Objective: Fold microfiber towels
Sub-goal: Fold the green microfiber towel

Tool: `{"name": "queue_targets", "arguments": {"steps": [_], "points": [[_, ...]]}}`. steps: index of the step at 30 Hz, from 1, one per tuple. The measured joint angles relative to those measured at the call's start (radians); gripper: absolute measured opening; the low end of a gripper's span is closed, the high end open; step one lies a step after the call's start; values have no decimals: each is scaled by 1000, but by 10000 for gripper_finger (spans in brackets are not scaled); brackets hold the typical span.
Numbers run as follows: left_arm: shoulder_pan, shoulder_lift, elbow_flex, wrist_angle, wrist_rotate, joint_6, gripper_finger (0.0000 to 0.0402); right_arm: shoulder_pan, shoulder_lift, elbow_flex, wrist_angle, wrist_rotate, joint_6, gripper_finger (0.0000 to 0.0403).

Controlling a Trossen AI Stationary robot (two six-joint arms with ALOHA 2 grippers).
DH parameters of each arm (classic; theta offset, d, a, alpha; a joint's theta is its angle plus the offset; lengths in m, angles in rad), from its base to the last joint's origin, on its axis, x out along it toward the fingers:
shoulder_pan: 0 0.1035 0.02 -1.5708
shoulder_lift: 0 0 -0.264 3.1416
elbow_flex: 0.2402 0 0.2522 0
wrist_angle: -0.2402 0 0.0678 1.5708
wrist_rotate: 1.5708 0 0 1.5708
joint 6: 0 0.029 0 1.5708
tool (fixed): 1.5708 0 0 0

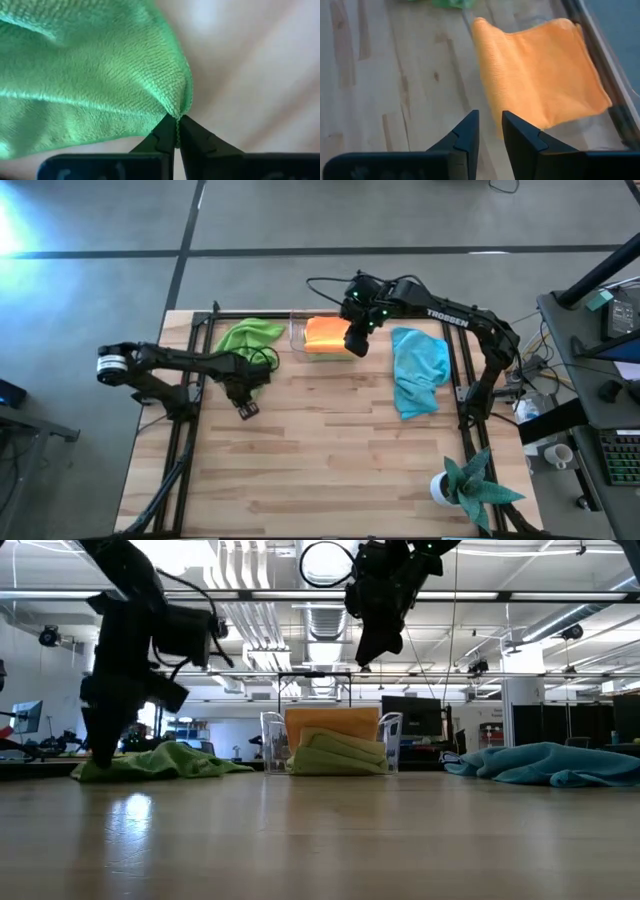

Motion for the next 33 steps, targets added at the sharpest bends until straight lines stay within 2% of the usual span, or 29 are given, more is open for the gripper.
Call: {"name": "queue_targets", "arguments": {"steps": [3,10,16,21,26,33], "points": [[-37,-25,55,-44,52,9,1,24,0,0,0,-2,-21,77],[-122,-34,175,-225,57,32,1,100,0,0,0,-3,-24,72],[-231,-33,218,-273,67,33,0,186,0,0,1,-3,-21,73],[-358,-33,254,-294,79,21,0,255,0,0,1,-3,49,71],[-474,-34,290,-291,83,-24,0,322,0,0,1,-3,62,84],[-575,-34,347,-271,101,-80,0,407,0,0,1,-2,142,121]]}}
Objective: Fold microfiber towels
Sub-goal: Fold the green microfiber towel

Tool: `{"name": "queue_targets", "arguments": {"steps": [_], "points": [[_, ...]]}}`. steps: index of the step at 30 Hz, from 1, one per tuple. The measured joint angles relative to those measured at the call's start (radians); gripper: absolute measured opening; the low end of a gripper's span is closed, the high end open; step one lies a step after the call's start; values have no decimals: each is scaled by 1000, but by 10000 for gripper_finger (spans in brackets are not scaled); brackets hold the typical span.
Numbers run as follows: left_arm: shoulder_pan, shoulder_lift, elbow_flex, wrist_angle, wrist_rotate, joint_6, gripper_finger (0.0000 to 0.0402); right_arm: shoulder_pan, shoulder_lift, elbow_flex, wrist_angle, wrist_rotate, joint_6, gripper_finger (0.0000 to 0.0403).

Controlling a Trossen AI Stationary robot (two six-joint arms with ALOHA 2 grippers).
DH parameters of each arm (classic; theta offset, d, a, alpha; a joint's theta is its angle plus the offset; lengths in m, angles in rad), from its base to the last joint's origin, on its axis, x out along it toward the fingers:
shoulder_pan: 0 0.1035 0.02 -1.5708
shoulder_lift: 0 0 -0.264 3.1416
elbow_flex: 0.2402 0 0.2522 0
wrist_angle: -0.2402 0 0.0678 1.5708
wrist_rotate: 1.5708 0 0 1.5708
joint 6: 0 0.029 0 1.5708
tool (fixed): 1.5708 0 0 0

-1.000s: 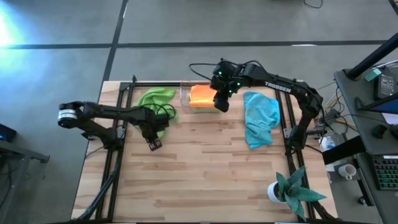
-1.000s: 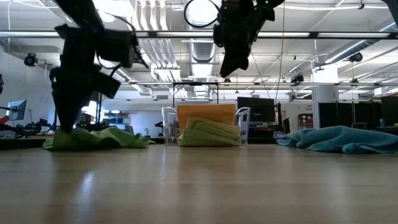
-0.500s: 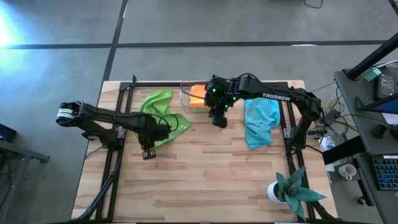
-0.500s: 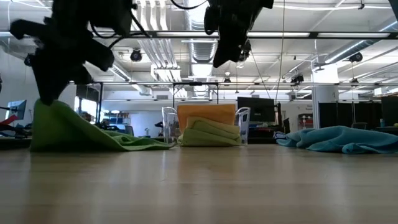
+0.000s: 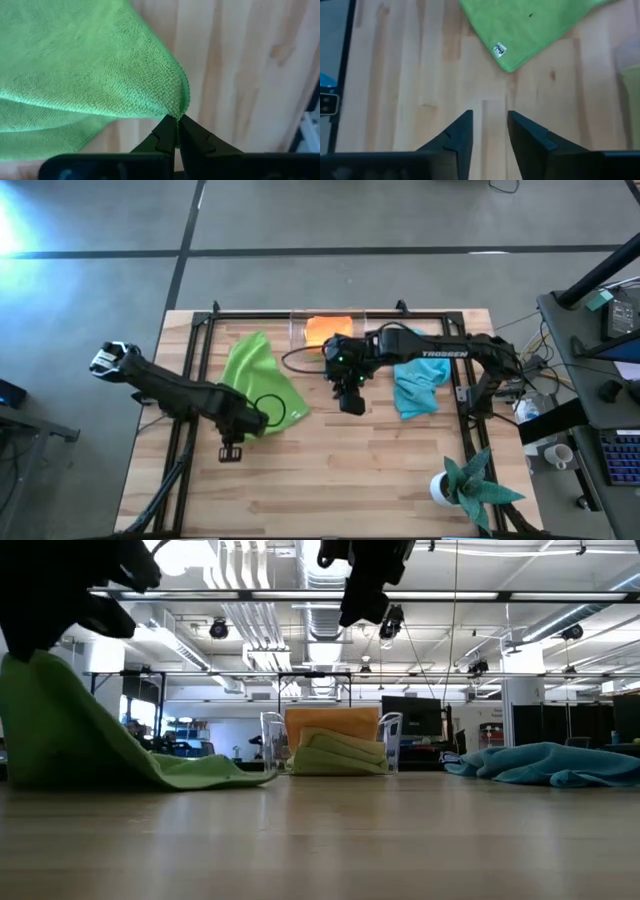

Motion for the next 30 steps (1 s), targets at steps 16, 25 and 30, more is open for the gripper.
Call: {"name": "queue_targets", "arguments": {"steps": [16,25,30], "points": [[-59,0,28,22,2,-117,0,124,6,-83,287,4,-44,147],[-59,-2,28,22,20,-136,0,141,4,-134,411,4,-81,139],[-59,-3,28,22,21,-133,0,144,5,-152,411,7,-58,148]]}}
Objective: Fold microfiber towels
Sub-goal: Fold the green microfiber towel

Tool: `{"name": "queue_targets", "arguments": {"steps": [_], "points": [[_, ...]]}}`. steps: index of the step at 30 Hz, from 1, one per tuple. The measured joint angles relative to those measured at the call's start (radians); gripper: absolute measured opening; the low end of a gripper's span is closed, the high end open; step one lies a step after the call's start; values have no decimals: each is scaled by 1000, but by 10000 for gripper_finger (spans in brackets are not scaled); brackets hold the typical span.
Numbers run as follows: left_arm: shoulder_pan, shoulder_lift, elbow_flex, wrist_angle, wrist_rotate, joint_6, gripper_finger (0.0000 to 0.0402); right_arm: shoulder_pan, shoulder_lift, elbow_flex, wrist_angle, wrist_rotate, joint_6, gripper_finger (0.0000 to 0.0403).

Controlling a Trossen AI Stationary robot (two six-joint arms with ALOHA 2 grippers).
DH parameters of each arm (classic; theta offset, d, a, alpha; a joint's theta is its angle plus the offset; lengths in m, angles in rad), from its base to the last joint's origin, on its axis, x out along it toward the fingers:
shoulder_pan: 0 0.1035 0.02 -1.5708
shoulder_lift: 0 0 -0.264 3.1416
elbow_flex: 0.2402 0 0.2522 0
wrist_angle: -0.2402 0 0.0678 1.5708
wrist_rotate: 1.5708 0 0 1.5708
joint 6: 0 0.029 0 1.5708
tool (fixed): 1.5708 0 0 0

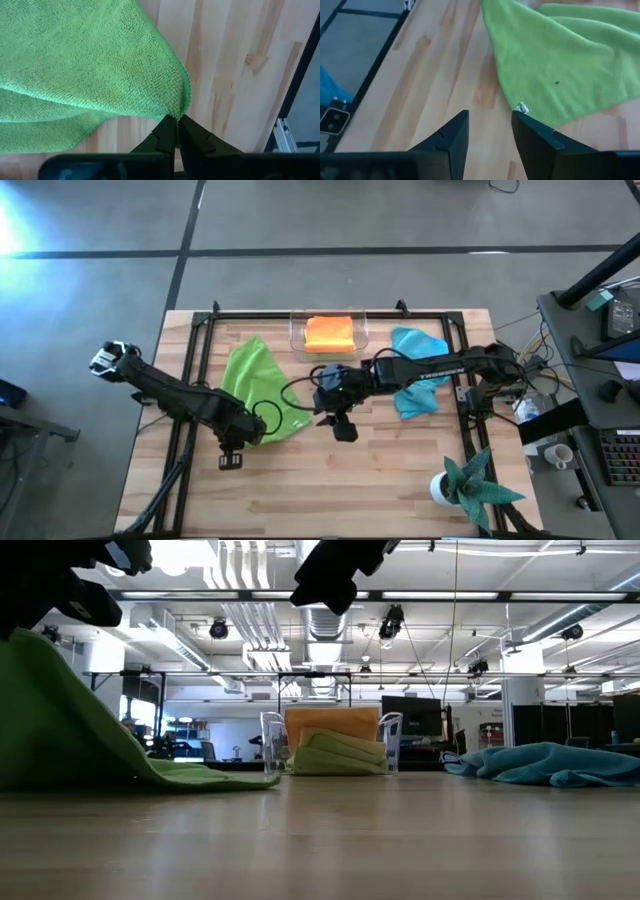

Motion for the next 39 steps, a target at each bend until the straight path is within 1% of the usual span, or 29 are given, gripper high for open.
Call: {"name": "queue_targets", "arguments": {"steps": [5,10,15,19,23,34,39], "points": [[0,-11,3,-1,0,28,0,13,13,-1,5,4,-22,159],[0,-33,37,1,-13,58,0,16,70,-1,22,7,-39,168],[-1,-67,54,1,-56,55,0,18,102,-2,62,7,-53,166],[-1,-81,54,-1,-56,55,0,18,134,-2,64,17,-92,165],[-1,-84,54,0,-58,55,0,17,193,-2,72,24,-126,168],[0,-84,54,17,-59,54,0,18,317,11,164,24,-127,168],[0,-91,67,35,-61,54,0,18,361,37,215,34,-127,169]]}}
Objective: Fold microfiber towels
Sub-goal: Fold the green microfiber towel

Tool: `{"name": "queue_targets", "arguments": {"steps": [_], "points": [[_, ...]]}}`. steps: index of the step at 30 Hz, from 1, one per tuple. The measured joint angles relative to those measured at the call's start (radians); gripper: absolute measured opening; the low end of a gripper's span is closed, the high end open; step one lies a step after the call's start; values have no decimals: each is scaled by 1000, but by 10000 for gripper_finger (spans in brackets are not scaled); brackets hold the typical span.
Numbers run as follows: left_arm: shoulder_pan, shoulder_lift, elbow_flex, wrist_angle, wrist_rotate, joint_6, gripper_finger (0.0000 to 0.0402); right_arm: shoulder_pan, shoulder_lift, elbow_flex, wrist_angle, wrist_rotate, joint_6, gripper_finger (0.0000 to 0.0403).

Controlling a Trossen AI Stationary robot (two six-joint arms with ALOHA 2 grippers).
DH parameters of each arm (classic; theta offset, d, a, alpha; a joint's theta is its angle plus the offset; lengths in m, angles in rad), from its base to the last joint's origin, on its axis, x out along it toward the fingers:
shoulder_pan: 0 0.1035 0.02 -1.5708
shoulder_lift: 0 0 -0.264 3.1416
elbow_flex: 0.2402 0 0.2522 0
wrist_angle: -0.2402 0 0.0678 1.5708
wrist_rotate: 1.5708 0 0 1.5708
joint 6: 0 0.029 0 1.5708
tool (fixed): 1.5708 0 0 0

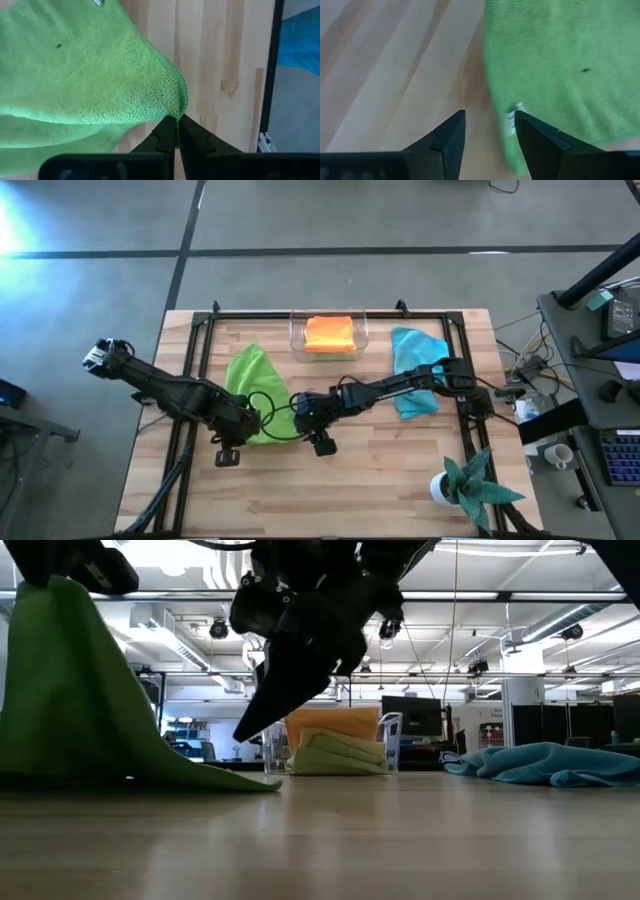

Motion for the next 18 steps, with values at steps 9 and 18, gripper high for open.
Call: {"name": "queue_targets", "arguments": {"steps": [9,18], "points": [[0,-5,39,-4,-49,0,0,-2,25,13,12,41,23,171],[0,-24,47,-8,-78,1,0,0,43,12,7,39,50,171]]}}
